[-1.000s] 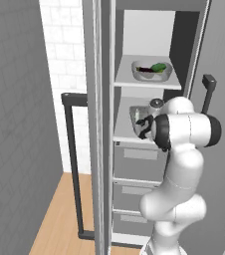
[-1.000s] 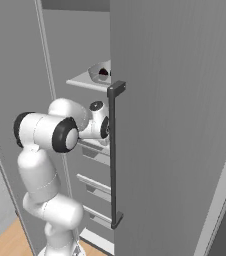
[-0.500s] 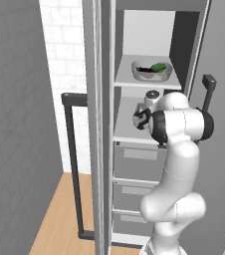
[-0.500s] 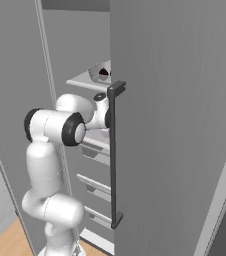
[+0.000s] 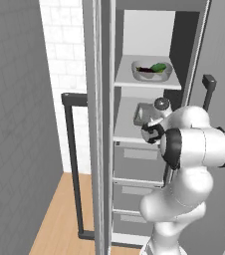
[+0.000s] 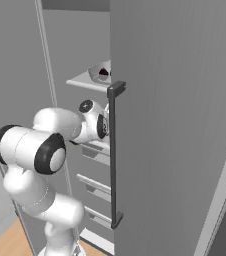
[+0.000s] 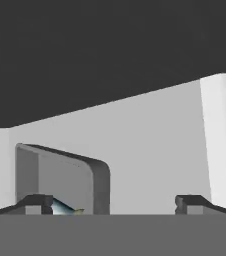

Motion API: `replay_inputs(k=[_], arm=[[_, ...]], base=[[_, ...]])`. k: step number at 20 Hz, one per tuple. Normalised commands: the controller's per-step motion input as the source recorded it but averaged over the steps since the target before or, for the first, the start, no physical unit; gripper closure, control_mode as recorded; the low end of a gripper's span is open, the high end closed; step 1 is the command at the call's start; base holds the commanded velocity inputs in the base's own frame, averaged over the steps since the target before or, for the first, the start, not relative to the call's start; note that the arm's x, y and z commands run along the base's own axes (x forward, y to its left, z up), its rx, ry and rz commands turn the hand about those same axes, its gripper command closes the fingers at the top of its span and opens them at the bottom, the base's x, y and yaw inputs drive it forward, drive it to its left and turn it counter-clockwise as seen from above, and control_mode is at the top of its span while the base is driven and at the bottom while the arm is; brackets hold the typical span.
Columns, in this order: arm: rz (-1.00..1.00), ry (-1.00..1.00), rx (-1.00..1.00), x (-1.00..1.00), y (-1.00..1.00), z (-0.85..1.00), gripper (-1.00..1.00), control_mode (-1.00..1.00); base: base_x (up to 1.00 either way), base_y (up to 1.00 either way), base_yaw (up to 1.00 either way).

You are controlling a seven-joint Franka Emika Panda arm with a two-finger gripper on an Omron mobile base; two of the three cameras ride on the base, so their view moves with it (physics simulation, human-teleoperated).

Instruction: Take the meat container that has the fish and place it on the second highest rack of the freezer. Then take the vegetable container that has the broccoli and eggplant and place it on the highest rack of the freezer.

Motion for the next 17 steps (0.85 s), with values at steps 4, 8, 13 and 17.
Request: replay_inputs(k=[4, 8, 13, 17], arm=[[-0.04, -0.58, -0.14, -1.0, 0.3, 0.93, -1.0, -1.0], [-0.11, -0.46, -0.06, -1.0, 0.42, 1.0, -1.0, -1.0], [-0.09, -0.26, 0.02, -1.0, 0.65, 1.0, -1.0, -1.0], [-0.01, -0.02, 0.12, -1.0, 0.64, 1.0, -1.0, -1.0]], base=[[0.0, 0.0, 0.0], [0.0, 0.0, 0.0], [0.0, 0.0, 0.0], [0.0, 0.0, 0.0]])
